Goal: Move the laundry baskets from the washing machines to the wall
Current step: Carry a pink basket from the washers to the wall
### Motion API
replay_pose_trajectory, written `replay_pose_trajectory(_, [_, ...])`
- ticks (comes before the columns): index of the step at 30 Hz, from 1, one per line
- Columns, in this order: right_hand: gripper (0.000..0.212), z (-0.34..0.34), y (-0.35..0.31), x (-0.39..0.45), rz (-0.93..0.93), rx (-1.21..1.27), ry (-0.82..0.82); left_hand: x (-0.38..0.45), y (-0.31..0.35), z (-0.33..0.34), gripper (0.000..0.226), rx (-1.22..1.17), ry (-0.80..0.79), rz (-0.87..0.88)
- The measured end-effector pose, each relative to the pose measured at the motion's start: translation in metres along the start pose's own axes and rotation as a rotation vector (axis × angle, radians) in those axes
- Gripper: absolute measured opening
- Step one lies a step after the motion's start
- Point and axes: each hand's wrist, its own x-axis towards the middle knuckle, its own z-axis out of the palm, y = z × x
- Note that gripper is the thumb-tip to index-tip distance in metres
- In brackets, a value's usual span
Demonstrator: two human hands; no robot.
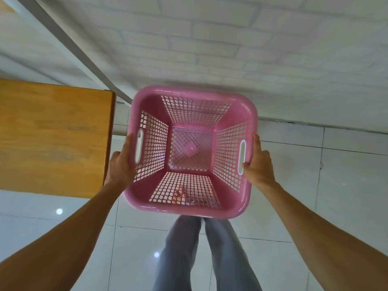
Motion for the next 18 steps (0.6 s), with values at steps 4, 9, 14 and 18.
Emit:
replay_pose_trajectory(4, [0.099,0.011,-0.003,0.005,0.0,0.031,0.013,0.004,0.002,-0.001,0.081,-0.04,0.063,0.033])
replay_pose_trajectory(9, [0.096,0.003,-0.014,0.007,0.033,-0.023,-0.004,0.01,0.002,-0.002,0.089,-0.032,-0.018,-0.01])
replay_pose_trajectory(14, [0.084,-0.029,-0.031,-0.021,0.041,0.017,-0.057,-0.006,0.035,-0.026,0.075,-0.058,-0.053,-0.127])
replay_pose_trajectory(18, [0.078,-0.073,-0.054,-0.078,0.0,0.009,-0.071,-0.051,0.081,-0.065,0.065,-0.056,-0.101,-0.072])
